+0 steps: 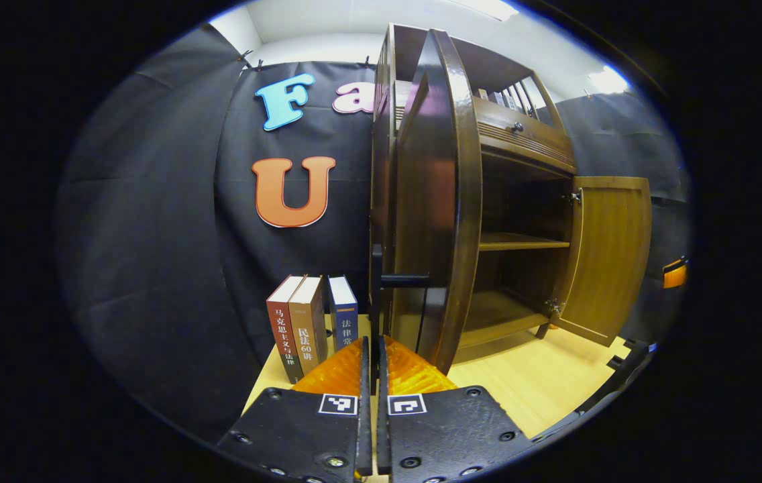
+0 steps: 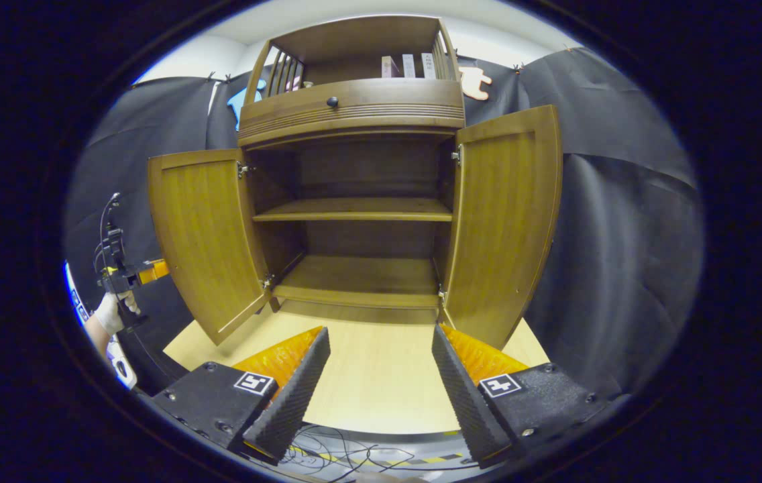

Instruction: Open the right door of the double-door shoe cabinet with the right hand, and open the left door with the left hand.

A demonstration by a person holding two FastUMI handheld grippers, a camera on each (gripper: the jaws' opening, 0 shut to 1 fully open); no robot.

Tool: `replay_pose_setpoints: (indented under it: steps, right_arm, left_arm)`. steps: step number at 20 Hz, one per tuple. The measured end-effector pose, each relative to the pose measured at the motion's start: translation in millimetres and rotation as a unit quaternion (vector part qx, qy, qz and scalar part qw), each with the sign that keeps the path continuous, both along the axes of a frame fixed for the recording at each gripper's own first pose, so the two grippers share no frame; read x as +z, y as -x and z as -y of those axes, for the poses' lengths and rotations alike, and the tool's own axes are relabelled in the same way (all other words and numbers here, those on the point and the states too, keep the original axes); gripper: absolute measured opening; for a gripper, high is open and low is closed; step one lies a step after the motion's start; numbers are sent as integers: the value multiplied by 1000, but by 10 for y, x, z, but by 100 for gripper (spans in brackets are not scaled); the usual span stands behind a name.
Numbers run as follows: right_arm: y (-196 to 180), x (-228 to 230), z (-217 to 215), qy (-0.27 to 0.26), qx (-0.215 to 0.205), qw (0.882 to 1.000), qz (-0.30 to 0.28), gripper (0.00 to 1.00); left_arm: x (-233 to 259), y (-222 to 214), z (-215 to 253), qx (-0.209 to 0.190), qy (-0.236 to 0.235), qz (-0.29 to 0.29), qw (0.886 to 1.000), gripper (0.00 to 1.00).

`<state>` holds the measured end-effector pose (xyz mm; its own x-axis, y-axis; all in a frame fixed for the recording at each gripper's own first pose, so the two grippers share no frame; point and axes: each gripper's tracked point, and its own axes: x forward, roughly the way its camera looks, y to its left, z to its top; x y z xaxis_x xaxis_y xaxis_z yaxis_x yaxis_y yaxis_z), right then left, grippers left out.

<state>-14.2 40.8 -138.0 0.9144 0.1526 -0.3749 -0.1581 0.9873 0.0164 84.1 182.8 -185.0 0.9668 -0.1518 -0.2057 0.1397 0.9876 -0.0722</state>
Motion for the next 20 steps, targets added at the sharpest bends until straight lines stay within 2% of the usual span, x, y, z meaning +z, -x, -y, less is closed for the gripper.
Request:
replay_pose_setpoints:
  steps: [3,4,5,10,13,16,17,18,19,20]
  right_arm:
    - [-23,19,-11,3,5,1000,4,96]
    - [-35,28,-21,3,7,1000,5,100]
    - [-47,29,-32,2,9,1000,5,96]
    - [-75,15,-143,-2,28,1000,6,97]
    - [-103,15,-197,-7,39,999,7,97]
    - [-116,62,-222,-12,45,999,13,96]
    - [-125,81,-215,-14,45,999,16,100]
    - [-137,105,-201,-16,44,999,18,92]
    - [-143,125,-190,-19,44,999,21,92]
    - [-153,150,-170,-21,43,999,23,96]
  left_arm:
    - [-86,104,-30,-1,-11,-14,1000,4]
    - [-88,178,-15,-4,-6,-19,1000,13]
    - [-121,254,-6,-8,1,-26,1000,7]
    - [-113,645,-68,24,20,-41,999,95]
    - [-38,880,-64,48,-2,-53,997,95]
    - [233,1012,-8,77,-30,-33,996,95]
    - [289,1052,38,84,-38,-37,995,95]
    - [350,1092,34,99,-52,-39,993,95]
    - [439,1116,34,115,-64,-39,990,100]
    - [534,1132,63,130,-69,-36,988,96]
